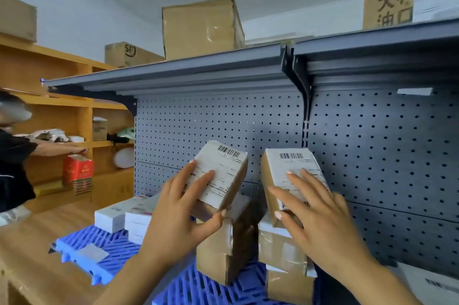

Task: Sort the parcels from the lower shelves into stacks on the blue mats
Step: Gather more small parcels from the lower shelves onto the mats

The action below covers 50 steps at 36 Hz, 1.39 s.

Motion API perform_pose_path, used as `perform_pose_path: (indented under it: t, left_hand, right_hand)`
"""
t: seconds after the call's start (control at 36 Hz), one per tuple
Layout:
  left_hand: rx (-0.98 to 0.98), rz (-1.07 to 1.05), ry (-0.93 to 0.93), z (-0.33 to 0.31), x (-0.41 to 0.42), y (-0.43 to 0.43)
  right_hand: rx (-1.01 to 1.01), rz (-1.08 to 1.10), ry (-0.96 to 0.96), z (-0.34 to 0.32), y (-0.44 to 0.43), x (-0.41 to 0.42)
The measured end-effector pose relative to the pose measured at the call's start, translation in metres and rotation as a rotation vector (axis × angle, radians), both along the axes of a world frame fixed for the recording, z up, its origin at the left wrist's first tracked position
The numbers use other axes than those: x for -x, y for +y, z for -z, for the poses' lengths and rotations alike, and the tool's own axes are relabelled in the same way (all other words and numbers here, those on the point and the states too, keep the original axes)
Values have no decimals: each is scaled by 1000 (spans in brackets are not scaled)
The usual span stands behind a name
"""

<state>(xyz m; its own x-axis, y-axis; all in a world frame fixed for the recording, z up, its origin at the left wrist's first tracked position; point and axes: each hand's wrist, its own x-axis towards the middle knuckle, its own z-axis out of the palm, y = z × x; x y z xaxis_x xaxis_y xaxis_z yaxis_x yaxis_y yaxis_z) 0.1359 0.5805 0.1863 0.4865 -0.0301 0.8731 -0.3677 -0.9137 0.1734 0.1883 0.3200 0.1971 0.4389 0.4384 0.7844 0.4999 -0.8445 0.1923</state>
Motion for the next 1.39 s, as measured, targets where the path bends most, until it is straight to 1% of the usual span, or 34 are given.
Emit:
perform_pose_path:
  t: [0.33, 0.56, 0.67, 0.78, 0.94, 1.03, 1.08, 1.17, 1.22, 1.33, 1.39]
  left_hand:
    - [29, 182, 2, -9, -65, 26]
    - [23, 230, 50, -5, -82, 24]
    - [33, 220, 60, -5, -85, 23]
    - [71, 193, 108, -3, -88, 21]
    - [91, 160, 267, -5, -93, 17]
    - [72, 155, 304, -3, -97, 17]
    - [43, 127, 293, -1, -98, 16]
    - [-31, 77, 181, 0, -97, 16]
    - [-58, 80, 120, -1, -91, 16]
    - [-83, 207, 43, 1, -71, 11]
    - [-112, 276, 36, 5, -60, 5]
  right_hand:
    - [14, 231, 77, -8, 32, -18]
    - [51, 344, 141, -7, 36, -17]
    - [58, 389, 169, -7, 38, -17]
    - [63, 397, 198, -5, 38, -15]
    - [73, 373, 218, 0, 35, -9]
    - [72, 365, 217, 1, 34, -8]
    - [76, 359, 206, 2, 33, -6]
    - [66, 328, 187, 4, 31, -2]
    - [57, 314, 172, 7, 30, 3]
    - [33, 297, 151, 14, 30, 17]
    - [28, 291, 143, 19, 29, 28]
